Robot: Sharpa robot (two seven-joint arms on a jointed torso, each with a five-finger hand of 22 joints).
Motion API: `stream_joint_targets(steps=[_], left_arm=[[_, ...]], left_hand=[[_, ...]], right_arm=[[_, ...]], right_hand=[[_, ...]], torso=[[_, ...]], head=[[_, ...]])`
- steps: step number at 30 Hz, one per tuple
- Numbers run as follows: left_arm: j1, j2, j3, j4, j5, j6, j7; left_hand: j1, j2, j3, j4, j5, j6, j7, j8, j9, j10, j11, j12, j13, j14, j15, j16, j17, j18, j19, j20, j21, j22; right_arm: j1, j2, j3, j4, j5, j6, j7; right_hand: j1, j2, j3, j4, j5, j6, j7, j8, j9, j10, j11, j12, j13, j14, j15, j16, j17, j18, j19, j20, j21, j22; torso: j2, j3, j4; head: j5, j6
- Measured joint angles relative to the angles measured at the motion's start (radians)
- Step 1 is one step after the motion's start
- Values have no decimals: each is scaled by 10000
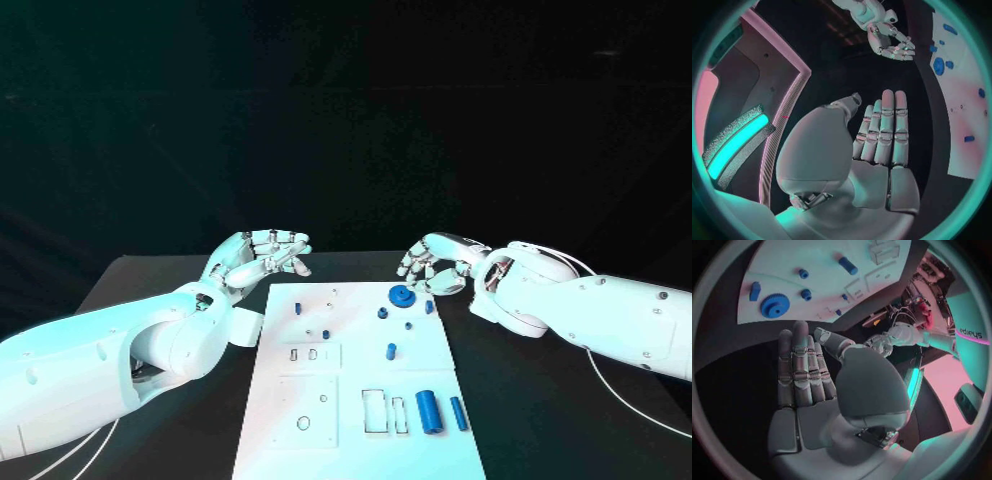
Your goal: Assemble the parts on the task board
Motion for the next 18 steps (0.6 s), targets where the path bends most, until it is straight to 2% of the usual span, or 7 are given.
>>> stream_joint_targets(steps=[5, 9, 12, 15, 18], left_arm=[[102, -148, 27, 230, -136, -12, -95], [147, -225, 50, 376, -213, -13, -157], [185, -245, 67, 449, -254, -13, -189], [202, -254, 75, 515, -281, -11, -225], [220, -252, 86, 548, -299, -8, -254]], left_hand=[[-106, -105, 0, 0, 0, 0, 0, -14, 12, 0, 0, -25, 0, 0, 0, 93, 161, -1, -39, 39, 133, 71], [-126, -126, 0, 0, 0, 0, 0, -14, 11, 0, 0, -69, 0, 0, 0, 150, 207, -1, -56, 21, 140, 89], [-148, -147, 0, 0, 0, 0, 0, -14, 11, -1, 0, -69, 0, 0, 0, 150, 240, -1, -74, 3, 180, 106], [-147, -147, 2, 3, 0, 0, 0, -56, 13, -1, 1, -69, 0, 0, 0, 150, 257, -1, -74, 4, 186, 108], [-240, -156, 27, 28, 0, 0, 0, -56, 22, -1, 1, -128, 11, -39, 38, 150, 295, 0, -126, 55, 186, 120]], right_arm=[[117, -7, -1, 142, -1080, 172, -572], [146, 22, -3, 263, -1612, 262, -898], [160, 74, -3, 338, -1901, 318, -1093], [159, 118, -9, 431, -2152, 367, -1286], [158, 145, -10, 494, -2341, 399, -1464]], right_hand=[[-376, -376, 190, 248, 47, -143, -106, -1, 211, -103, -35, 0, 45, 405, -10, 700, 697, 0, 588, -64, 82, 177], [-415, -519, 202, 320, -18, -223, -63, -1, 330, -487, 25, 0, 45, 439, 24, 1018, 946, 1, 990, -74, 275, 571], [-415, -520, 188, 391, -18, -295, -134, -1, 464, -585, -5, 7, 103, 550, 21, 1422, 1202, 1, 1625, -96, 815, 1455], [-385, -550, 234, 489, -18, -409, -194, 0, 613, -542, -50, 252, 229, 726, -48, 1979, 1483, -272, 2480, -159, 1668, 2798], [-402, -612, 299, 554, -18, -488, -236, -1, 735, -478, -116, 413, 325, 732, -54, 2658, 1908, -335, 3036, -220, 2286, 3763]], torso=[[202, -28, 50], [306, -53, 96], [398, -71, 134], [478, -87, 162], [537, -105, 182]], head=[[-78, 40], [-88, 68], [-113, 95], [-138, 117], [-140, 121]])
